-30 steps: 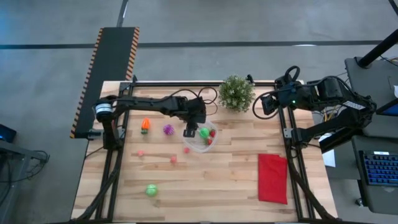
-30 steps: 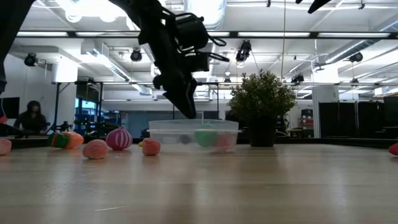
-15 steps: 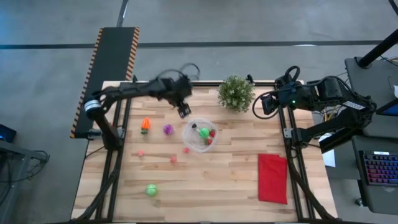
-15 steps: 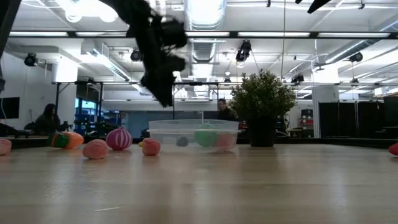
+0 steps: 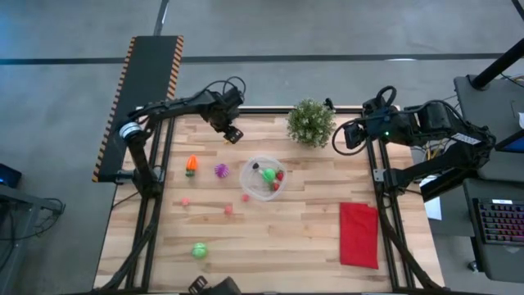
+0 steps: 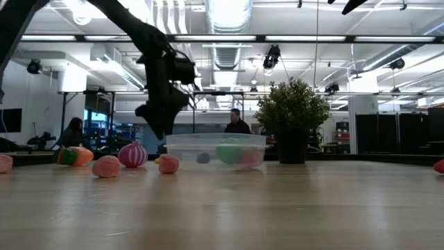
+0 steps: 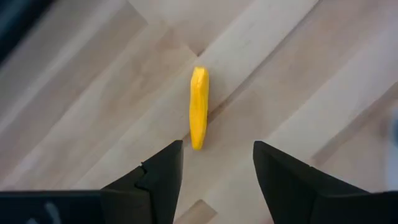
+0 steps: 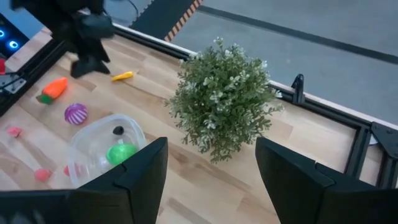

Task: Pick and placing Produce into tupperware
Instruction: Put the yellow corn into the transparent bin

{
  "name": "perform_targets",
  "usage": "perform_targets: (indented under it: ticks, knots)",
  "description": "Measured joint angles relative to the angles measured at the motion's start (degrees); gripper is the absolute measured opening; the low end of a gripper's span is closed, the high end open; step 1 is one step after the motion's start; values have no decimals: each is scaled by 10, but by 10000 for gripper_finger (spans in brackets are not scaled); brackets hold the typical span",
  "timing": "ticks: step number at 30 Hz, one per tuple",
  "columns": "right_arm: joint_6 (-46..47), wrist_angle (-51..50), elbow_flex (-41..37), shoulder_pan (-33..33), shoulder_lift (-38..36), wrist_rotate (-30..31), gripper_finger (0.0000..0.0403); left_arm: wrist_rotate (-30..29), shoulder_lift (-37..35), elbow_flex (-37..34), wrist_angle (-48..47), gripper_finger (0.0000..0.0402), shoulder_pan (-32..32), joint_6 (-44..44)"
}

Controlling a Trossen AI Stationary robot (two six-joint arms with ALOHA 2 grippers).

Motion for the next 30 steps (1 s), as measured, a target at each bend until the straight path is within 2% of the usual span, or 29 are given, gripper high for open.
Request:
perform_targets:
  ticks: [6,17,25,30]
  knots:
    - [7,8,0,0,0,0,235,-1,49,4,0,180,0,4]
    - [15,8,0,0,0,-1,235,-6,76,8,61,180,0,20]
    - [17,8,0,0,0,-1,235,-6,110,15,56,180,1,19]
    - [17,8,0,0,0,-1,235,-10,104,13,60,152,1,19]
